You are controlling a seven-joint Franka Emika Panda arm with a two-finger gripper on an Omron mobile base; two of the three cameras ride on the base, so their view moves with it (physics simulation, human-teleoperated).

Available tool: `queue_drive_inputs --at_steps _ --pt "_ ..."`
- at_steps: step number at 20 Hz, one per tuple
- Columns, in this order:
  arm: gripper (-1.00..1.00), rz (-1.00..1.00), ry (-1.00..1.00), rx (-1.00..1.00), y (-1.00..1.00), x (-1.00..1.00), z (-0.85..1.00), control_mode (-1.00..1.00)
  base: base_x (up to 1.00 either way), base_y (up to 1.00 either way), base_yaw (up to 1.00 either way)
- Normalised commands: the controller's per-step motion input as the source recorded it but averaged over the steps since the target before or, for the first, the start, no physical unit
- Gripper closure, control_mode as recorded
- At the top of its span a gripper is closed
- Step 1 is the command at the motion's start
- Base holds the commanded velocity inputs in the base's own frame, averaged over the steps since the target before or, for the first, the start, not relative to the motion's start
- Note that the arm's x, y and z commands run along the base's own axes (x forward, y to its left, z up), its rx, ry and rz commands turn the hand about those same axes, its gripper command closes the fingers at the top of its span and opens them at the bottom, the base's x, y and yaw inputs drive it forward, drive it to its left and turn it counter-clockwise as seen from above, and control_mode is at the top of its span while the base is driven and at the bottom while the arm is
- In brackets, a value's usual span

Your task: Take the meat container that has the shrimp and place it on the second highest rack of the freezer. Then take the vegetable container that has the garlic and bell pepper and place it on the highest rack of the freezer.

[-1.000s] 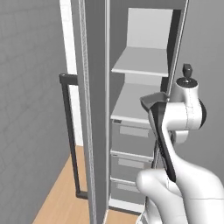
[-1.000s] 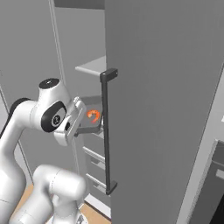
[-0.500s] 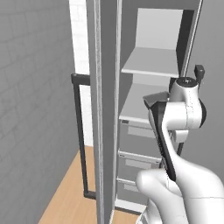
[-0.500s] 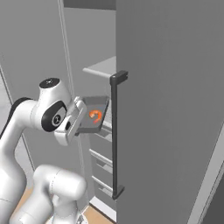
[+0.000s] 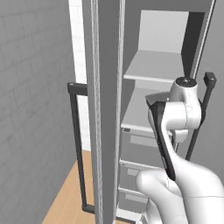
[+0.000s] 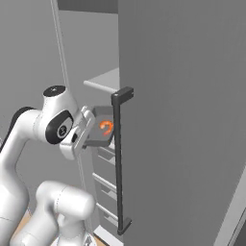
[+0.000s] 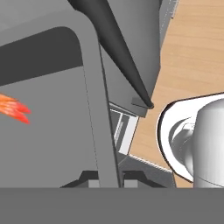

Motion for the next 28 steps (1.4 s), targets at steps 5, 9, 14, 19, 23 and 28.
queue_drive_inputs --at_steps 5,9,14,19,23,28 --pt "1.00 0.00 0.00 0.00 0.00 0.00 0.00 1.00 0.27 0.49 0.00" --pt "1.00 -0.03 0.03 -0.04 0.41 0.07 -0.06 -1.00 0.10 0.33 -0.01" --pt "1.00 -0.10 0.03 -0.06 0.79 0.41 -0.06 -1.00 0.00 0.00 0.00" --pt "1.00 -0.22 0.00 0.02 -0.09 0.72 -0.07 -1.00 0.00 0.00 0.00" --pt "1.00 -0.23 0.00 0.06 -0.63 0.47 -0.19 -1.00 0.00 0.00 0.00" --pt "1.00 -0.03 0.00 0.02 -0.19 0.46 -0.31 -1.00 0.00 0.00 0.00"
